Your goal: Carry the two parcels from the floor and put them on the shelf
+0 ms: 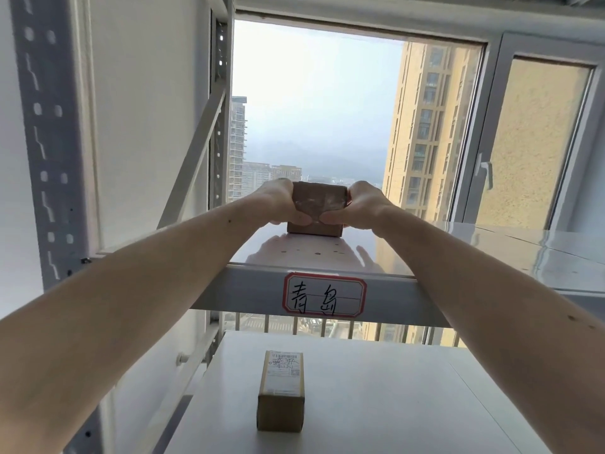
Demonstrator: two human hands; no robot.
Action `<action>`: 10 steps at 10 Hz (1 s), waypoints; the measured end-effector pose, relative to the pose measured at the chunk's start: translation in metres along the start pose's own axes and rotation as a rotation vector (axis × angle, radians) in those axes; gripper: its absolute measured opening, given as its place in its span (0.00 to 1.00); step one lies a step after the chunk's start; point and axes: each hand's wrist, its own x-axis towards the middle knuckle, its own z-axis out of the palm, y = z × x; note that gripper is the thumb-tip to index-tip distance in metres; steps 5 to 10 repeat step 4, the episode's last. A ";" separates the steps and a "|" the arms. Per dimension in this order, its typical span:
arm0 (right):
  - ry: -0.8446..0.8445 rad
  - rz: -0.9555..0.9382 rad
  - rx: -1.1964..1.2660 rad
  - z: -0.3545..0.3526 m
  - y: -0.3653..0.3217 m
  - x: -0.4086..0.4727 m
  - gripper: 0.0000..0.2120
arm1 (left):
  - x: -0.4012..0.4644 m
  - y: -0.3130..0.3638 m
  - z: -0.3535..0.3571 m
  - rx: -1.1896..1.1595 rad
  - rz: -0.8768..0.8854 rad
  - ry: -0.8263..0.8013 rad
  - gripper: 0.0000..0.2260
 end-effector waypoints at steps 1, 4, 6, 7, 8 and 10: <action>0.001 -0.003 -0.002 0.001 0.001 0.002 0.23 | -0.002 -0.001 0.001 -0.023 -0.010 0.008 0.21; -0.092 0.069 -0.034 -0.010 0.003 -0.009 0.22 | -0.015 -0.004 -0.010 0.026 -0.091 -0.054 0.21; -0.092 0.069 -0.034 -0.010 0.003 -0.009 0.22 | -0.015 -0.004 -0.010 0.026 -0.091 -0.054 0.21; -0.092 0.069 -0.034 -0.010 0.003 -0.009 0.22 | -0.015 -0.004 -0.010 0.026 -0.091 -0.054 0.21; -0.092 0.069 -0.034 -0.010 0.003 -0.009 0.22 | -0.015 -0.004 -0.010 0.026 -0.091 -0.054 0.21; -0.092 0.069 -0.034 -0.010 0.003 -0.009 0.22 | -0.015 -0.004 -0.010 0.026 -0.091 -0.054 0.21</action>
